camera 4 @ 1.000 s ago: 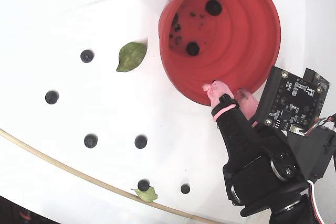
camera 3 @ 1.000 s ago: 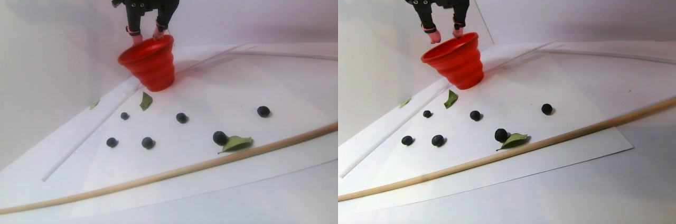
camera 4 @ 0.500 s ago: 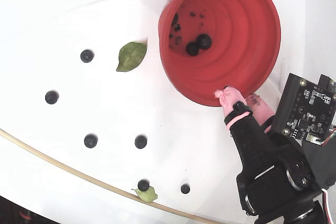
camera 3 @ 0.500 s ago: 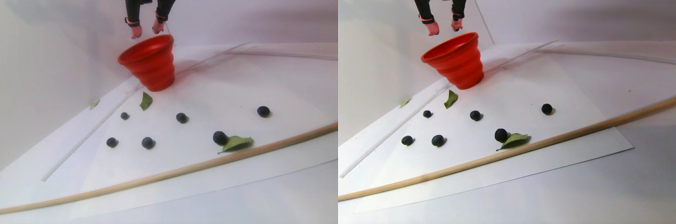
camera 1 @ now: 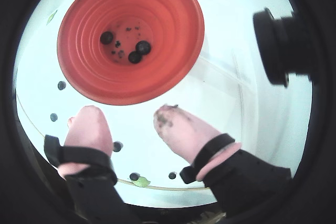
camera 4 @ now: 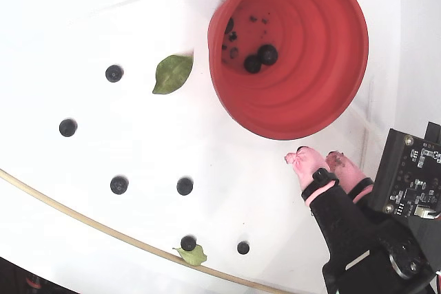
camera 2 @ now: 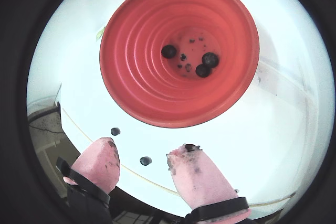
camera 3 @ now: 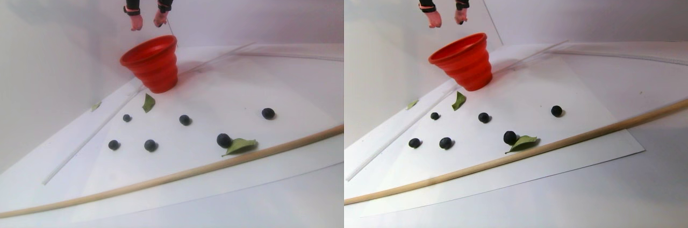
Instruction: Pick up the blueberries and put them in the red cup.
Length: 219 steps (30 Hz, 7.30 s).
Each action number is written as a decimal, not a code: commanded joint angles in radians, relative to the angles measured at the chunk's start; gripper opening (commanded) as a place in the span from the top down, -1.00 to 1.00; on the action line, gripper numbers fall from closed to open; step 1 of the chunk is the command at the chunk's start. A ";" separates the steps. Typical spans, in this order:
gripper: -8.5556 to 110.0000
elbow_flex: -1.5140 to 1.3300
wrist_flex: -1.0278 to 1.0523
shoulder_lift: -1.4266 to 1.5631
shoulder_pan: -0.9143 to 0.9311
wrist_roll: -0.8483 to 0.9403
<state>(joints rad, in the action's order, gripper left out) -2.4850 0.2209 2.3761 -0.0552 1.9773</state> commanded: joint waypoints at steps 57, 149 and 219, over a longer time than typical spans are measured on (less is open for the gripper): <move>0.55 -0.433 -0.356 -0.083 0.058 0.341; 0.56 -0.144 -0.991 -1.040 0.196 0.479; 0.66 -0.160 -0.922 -0.888 0.147 0.348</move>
<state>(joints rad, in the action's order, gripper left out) -2.6001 -0.7148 1.4051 0.1273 2.3301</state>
